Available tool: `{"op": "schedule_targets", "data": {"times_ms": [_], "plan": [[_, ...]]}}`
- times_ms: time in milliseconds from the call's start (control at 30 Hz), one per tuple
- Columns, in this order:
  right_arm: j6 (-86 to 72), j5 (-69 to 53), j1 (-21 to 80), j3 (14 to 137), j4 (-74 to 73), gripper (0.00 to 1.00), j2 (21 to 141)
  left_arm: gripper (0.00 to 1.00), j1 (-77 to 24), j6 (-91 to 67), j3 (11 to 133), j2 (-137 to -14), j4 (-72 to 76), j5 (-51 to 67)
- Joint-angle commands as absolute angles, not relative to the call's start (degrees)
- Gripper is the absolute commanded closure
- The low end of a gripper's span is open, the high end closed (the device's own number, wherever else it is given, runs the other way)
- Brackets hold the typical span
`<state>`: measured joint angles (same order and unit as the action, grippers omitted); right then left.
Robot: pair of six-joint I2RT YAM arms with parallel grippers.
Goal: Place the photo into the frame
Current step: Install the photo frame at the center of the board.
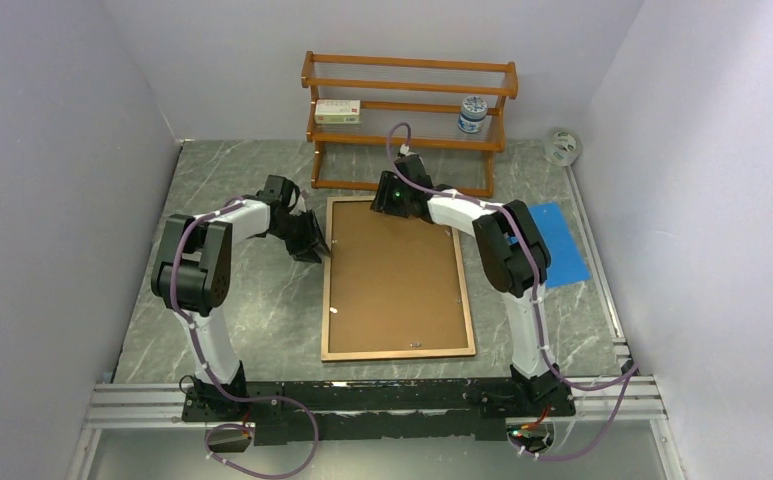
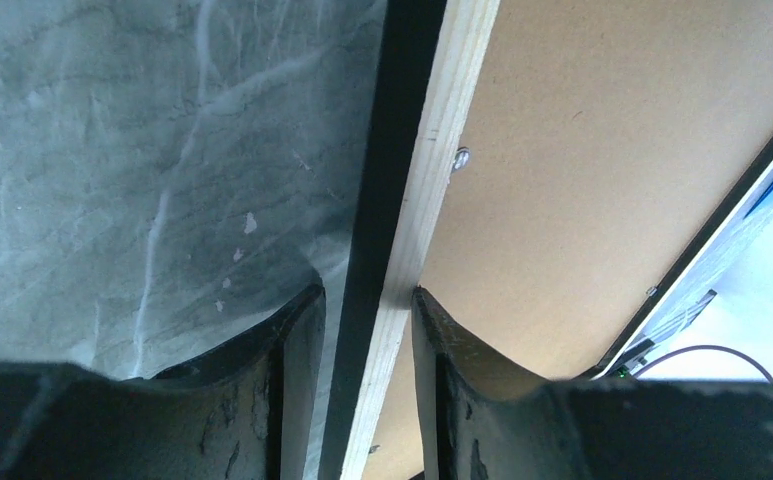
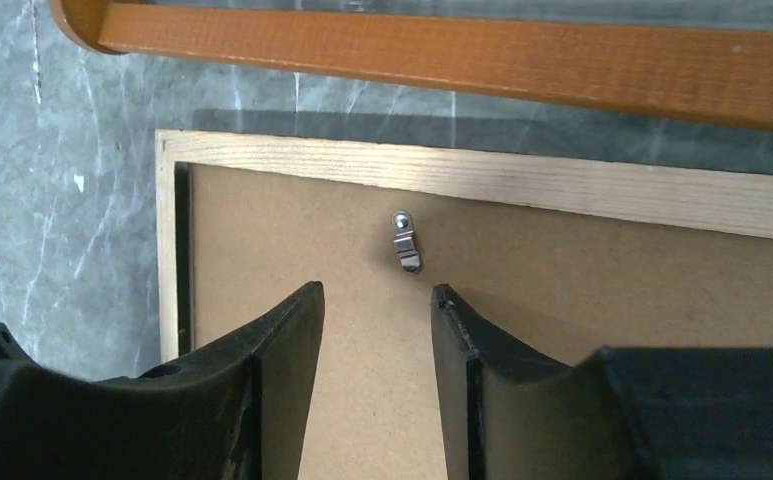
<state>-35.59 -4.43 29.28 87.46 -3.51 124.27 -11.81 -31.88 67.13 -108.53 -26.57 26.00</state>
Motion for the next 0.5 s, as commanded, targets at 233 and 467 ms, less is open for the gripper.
{"op": "schedule_targets", "data": {"times_ms": [233,467], "plan": [[-34.2,-11.2,29.1,89.5,2.1,0.70,126.4,0.66,-11.6,-30.1,67.9,-109.4,-28.3,25.8],[-32.7,-7.8,29.2,92.1,-1.4,0.69,129.0,0.69,-11.6,-30.2,68.0,-110.0,-28.6,25.6]]}}
